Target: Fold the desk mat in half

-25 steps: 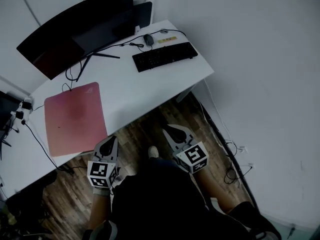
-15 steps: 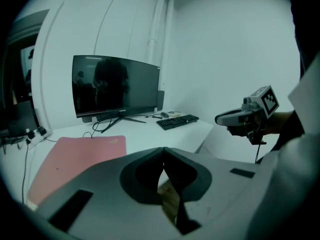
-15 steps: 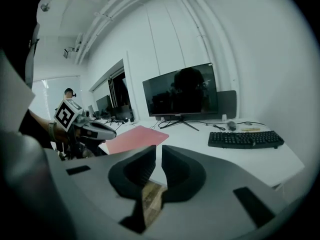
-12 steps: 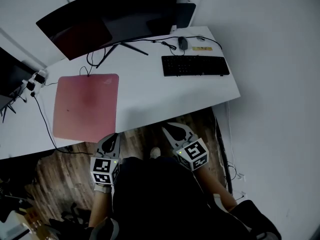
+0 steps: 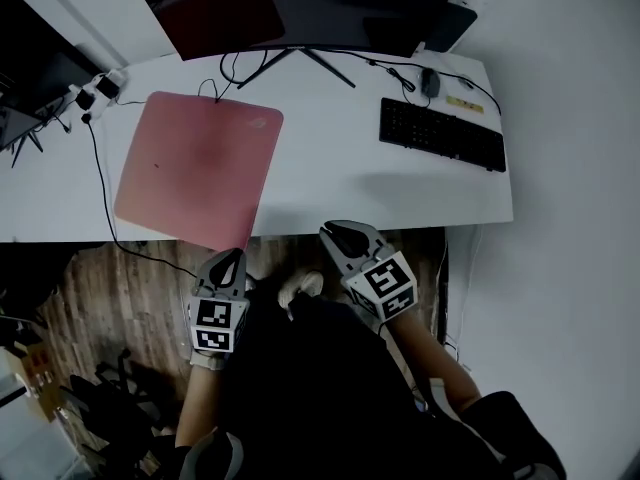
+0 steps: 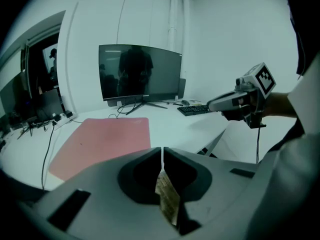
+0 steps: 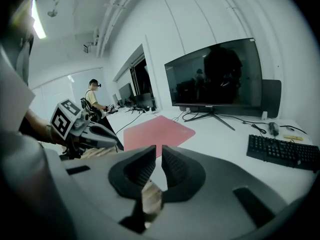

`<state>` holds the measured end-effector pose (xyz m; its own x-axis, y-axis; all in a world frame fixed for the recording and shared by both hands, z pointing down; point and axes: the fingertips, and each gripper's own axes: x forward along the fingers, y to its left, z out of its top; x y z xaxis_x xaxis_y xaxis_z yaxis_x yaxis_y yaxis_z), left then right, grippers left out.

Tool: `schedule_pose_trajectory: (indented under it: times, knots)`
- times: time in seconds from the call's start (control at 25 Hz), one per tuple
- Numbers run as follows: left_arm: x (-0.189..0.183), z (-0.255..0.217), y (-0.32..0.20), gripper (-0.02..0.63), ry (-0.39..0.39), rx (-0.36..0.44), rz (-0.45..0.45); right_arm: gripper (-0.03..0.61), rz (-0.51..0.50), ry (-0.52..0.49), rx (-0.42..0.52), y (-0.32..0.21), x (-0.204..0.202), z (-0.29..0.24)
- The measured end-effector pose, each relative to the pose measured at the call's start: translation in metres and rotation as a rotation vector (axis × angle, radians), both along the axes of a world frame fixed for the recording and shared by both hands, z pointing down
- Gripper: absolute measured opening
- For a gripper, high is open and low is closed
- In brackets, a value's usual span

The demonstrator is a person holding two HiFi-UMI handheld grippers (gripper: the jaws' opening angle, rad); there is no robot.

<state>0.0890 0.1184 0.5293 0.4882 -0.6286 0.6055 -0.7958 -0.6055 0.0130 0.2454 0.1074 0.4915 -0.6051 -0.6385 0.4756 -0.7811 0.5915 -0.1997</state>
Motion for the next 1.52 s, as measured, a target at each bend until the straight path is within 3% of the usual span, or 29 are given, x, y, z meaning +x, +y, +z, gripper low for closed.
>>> schedule_pose_trajectory:
  times: [0.28,0.8,1.24,1.52]
  knots:
    - [-0.015,0.035,0.006,0.012,-0.071,-0.044,0.027,0.041,-0.014,-0.004,-0.019,-0.015,-0.024,0.009]
    - [-0.044,0.107,0.006,0.194,-0.210,-0.161,0.141,0.041,0.054,0.014,-0.098,-0.005,-0.048,0.030]
    - [-0.055,0.149,-0.004,0.317,-0.397,-0.165,0.179,0.041,0.084,0.027,-0.156,0.008,-0.048,0.048]
    - [-0.052,0.168,-0.010,0.345,-0.512,-0.138,0.220,0.041,0.102,0.028,-0.167,0.013,-0.040,0.052]
